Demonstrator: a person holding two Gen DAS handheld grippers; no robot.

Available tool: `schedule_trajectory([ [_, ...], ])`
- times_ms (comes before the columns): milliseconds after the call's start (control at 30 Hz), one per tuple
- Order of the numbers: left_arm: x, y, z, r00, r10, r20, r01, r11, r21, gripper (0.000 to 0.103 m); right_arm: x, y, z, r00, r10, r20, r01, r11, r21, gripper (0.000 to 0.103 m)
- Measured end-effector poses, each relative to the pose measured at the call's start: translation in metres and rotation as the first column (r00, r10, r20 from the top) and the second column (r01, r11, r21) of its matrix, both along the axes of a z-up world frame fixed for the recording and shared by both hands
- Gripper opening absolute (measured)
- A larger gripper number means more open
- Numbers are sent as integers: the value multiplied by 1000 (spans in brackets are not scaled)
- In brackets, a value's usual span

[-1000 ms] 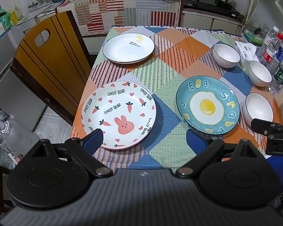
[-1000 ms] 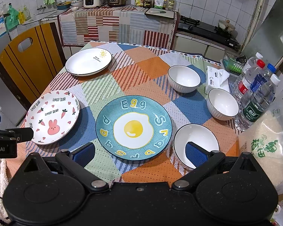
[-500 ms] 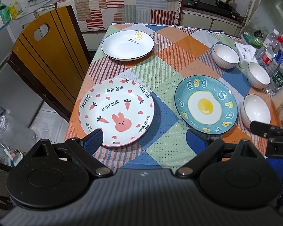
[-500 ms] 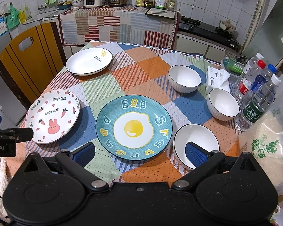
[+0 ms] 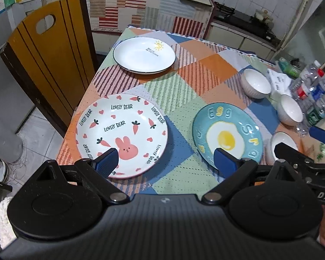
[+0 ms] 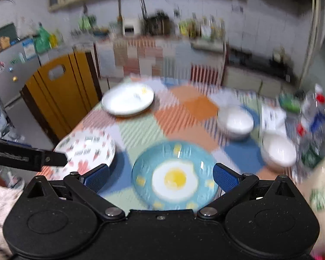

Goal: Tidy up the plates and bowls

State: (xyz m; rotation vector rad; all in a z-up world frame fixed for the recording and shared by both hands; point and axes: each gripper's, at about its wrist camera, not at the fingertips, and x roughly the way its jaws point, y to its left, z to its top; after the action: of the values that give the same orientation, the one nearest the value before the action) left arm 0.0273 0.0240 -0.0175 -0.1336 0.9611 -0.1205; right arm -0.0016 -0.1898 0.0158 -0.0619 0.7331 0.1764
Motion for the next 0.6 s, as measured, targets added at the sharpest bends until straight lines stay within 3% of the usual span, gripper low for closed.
schedule_trajectory([
  [67,7,-6,-8,999,-29,17,29,999,39,94,8,-5,-17,998,38,51,-39,999,8,103],
  [133,14,-16,-18,996,-89,28,86,993,80,94,18,-13,-37,996,86,38,-88,995,52,103],
  [300,34,-37,-47,992,-129,-10,129,991,26,92,30,-24,-86,993,104,-61,-94,984,153,90],
  [600,65,-86,-95,973,-230,-33,232,969,82,87,15,-34,-134,989,84,-118,-62,983,174,86],
])
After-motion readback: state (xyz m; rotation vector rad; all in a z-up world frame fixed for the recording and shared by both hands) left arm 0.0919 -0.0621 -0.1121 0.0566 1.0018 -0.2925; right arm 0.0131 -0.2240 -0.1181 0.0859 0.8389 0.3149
